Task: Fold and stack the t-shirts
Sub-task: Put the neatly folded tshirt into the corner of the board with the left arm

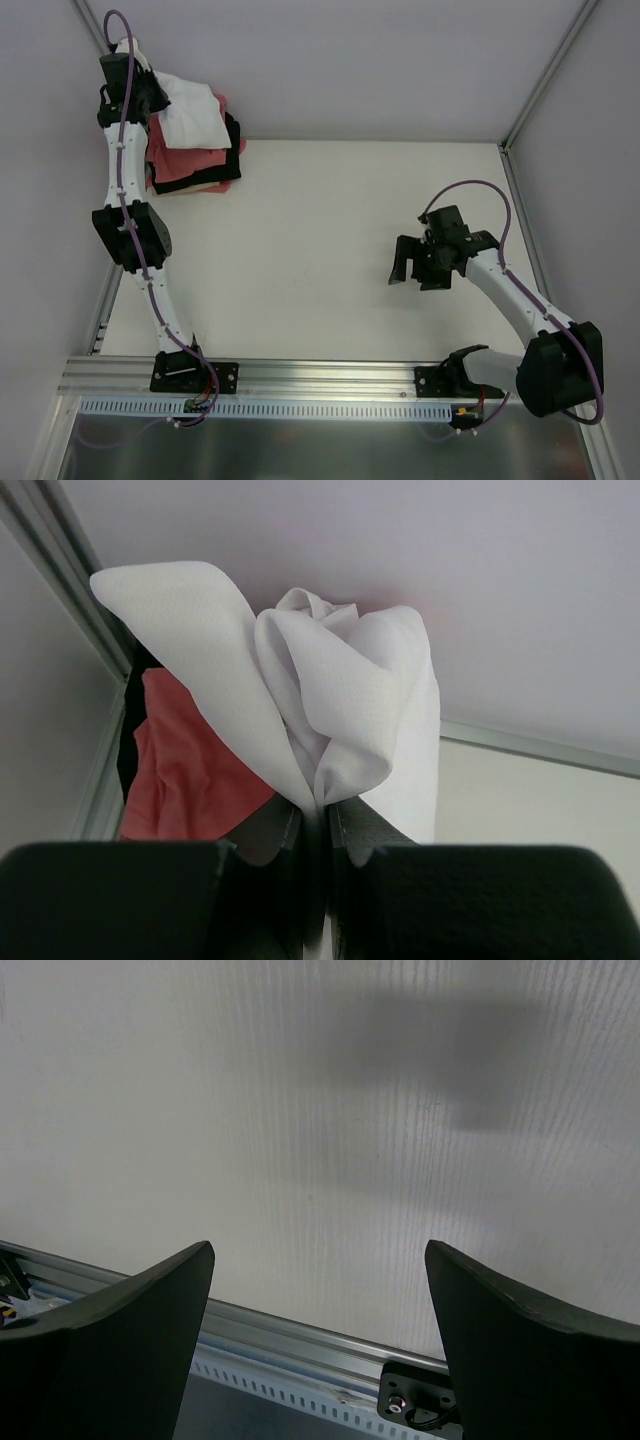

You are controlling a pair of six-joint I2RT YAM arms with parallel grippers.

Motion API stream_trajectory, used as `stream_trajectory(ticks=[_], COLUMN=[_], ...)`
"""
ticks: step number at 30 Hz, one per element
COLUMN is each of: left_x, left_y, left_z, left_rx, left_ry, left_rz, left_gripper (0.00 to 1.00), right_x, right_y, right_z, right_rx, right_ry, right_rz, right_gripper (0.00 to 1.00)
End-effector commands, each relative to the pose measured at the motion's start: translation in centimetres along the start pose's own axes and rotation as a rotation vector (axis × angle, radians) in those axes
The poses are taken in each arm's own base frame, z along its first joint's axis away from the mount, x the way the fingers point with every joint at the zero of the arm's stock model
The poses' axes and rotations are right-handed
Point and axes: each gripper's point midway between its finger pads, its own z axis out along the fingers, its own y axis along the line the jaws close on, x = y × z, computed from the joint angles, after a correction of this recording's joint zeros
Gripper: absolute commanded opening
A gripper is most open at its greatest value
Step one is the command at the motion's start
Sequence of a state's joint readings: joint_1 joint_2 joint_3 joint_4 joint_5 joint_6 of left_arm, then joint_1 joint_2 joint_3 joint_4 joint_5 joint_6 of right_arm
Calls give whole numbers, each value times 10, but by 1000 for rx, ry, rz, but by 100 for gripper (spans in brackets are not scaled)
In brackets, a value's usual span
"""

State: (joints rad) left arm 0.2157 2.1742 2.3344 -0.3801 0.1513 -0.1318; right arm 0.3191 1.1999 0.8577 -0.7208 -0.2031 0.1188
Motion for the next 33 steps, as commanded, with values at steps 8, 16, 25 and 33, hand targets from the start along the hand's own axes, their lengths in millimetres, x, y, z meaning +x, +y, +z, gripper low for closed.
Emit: stream_trajectory(ticks=[8,16,25,33], left_x=[42,7,-55,-117], left_y=[51,54,-10,-63], left_z=[45,32,-37,-149], left_rx=[-63,-116,-4,-187], left_ry=[38,-68,-170,-375], left_rz=[-34,0,35,291], left_gripper=[98,99,99,99], right_x=[-12,-8,-10,0], right_y=[2,7,16,26], right_z=[10,32,19,-12], right_rx=[1,-37,-79,-121], right_ry=[15,71,15,-58], right_rz=[-6,24,18,-19], right_gripper=[93,92,94,95])
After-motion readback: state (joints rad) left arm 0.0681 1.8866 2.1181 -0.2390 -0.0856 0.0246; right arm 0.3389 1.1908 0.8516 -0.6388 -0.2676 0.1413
